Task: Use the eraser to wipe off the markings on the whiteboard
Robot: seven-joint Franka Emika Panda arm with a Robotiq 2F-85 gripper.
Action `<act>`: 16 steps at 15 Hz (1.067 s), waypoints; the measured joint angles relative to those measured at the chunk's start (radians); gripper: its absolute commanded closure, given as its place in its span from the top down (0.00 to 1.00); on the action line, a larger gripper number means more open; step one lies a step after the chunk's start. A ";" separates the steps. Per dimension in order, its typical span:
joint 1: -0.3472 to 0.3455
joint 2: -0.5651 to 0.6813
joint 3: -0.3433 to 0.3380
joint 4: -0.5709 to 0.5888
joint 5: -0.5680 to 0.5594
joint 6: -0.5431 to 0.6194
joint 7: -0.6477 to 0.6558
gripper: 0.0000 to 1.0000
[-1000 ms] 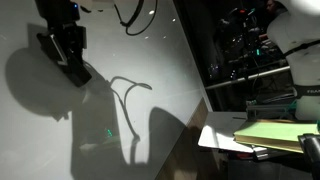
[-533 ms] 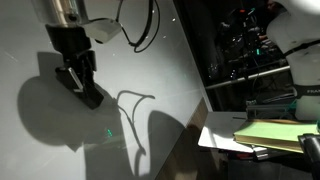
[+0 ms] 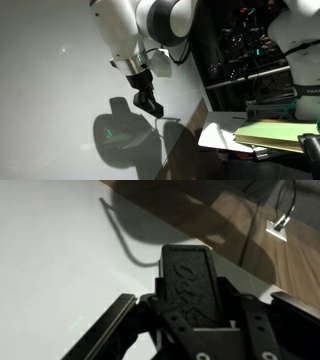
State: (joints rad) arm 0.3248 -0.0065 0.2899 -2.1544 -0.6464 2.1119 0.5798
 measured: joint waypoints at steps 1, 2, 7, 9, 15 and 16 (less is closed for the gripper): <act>-0.021 -0.015 -0.015 -0.042 0.009 0.001 0.000 0.29; -0.044 -0.026 -0.031 -0.079 0.018 0.003 0.000 0.29; -0.149 -0.032 -0.108 -0.263 0.062 0.067 -0.001 0.29; -0.171 -0.035 -0.124 -0.344 0.101 0.101 -0.003 0.29; -0.177 -0.094 -0.127 -0.515 0.258 0.146 -0.046 0.29; -0.181 -0.100 -0.127 -0.526 0.266 0.146 -0.048 0.29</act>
State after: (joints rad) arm 0.1436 -0.1062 0.1627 -2.6803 -0.3807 2.2580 0.5317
